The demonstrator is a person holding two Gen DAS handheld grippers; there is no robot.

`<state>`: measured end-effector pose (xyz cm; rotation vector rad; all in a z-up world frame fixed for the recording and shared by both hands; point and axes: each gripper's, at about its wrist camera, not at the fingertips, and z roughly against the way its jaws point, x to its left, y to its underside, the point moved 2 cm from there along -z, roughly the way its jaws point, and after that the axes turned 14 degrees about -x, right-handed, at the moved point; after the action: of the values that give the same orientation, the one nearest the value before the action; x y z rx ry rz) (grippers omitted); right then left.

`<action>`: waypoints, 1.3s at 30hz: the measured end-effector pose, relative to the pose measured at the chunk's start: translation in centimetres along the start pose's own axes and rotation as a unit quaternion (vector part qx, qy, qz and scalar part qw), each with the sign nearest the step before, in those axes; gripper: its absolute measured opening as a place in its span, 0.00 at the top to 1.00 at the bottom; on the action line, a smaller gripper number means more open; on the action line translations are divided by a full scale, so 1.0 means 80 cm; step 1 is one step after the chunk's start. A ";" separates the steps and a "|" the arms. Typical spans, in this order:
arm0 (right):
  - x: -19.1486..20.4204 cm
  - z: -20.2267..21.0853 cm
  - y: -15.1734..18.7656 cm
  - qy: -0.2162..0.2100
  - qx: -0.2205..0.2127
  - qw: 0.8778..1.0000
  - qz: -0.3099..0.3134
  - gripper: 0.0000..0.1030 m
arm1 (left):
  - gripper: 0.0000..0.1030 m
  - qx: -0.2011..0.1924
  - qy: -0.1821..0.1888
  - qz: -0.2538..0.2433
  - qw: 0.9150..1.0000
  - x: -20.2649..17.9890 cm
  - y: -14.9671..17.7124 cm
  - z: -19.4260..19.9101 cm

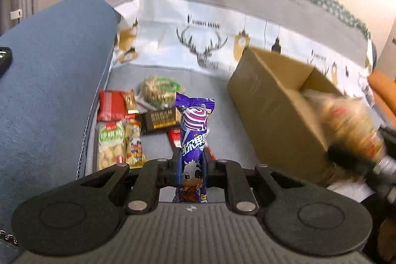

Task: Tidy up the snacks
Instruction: 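Carry both snacks over the box and open both tools to drop them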

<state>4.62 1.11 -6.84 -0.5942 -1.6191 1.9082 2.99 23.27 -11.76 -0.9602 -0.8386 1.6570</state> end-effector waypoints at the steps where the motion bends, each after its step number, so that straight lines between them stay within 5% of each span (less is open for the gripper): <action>1: -0.010 0.006 -0.006 0.004 -0.012 1.000 0.000 0.53 | 0.84 -0.008 0.001 0.001 1.000 0.001 -0.001 0.003; 10: -0.128 0.033 0.000 0.118 -0.066 0.991 -0.016 0.53 | 0.84 -0.063 0.015 -0.027 0.998 -0.021 -0.007 0.025; 18: -0.160 0.032 0.006 0.143 -0.077 0.985 -0.053 0.53 | 0.84 -0.064 0.016 -0.089 0.994 -0.060 -0.002 0.022; 28: -0.185 0.030 0.012 0.164 -0.088 0.978 -0.095 0.53 | 0.84 -0.065 0.036 -0.064 0.995 -0.139 -0.035 -0.001; 39: -0.231 0.042 0.023 0.285 -0.101 0.942 -0.148 0.53 | 0.84 -0.070 0.077 -0.062 0.993 -0.254 -0.077 -0.059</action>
<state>15.95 -13.89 -8.50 -0.8409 -1.4229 1.2103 13.41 5.66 -4.45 -1.0960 -0.9003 1.4123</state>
